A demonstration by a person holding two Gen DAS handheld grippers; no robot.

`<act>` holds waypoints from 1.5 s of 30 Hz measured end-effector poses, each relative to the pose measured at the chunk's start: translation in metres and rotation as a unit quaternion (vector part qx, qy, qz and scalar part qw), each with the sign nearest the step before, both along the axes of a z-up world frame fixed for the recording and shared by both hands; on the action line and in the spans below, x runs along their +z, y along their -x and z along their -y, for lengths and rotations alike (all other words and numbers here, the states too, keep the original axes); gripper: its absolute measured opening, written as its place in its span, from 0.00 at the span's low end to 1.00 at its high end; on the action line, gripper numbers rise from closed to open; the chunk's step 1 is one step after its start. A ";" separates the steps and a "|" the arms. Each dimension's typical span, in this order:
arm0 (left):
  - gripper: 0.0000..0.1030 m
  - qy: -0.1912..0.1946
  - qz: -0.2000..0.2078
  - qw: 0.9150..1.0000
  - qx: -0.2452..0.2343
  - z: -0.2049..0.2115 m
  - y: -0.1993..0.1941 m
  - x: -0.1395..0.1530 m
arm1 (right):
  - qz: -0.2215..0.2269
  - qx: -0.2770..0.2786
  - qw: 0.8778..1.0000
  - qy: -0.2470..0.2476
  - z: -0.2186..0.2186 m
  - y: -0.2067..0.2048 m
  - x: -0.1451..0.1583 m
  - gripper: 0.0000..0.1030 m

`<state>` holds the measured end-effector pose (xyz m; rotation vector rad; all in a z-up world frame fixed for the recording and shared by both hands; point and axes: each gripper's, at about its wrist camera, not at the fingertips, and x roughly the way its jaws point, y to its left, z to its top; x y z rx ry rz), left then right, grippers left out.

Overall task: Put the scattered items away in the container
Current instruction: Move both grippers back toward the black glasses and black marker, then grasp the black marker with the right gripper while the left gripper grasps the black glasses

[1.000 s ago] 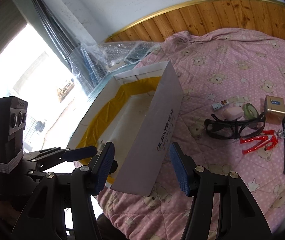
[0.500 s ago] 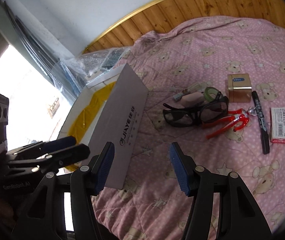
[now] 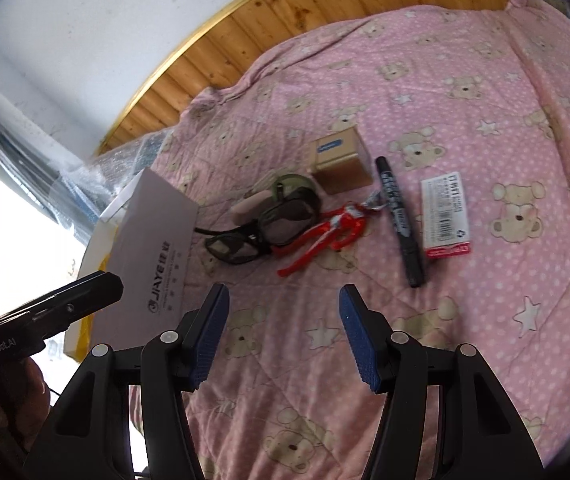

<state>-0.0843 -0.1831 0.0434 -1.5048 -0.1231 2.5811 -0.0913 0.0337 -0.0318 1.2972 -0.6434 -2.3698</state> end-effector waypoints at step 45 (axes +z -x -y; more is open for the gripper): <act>0.67 -0.020 0.000 0.999 0.044 0.004 0.089 -0.109 | 0.056 -0.009 0.994 -0.093 -0.025 0.074 -0.064 0.16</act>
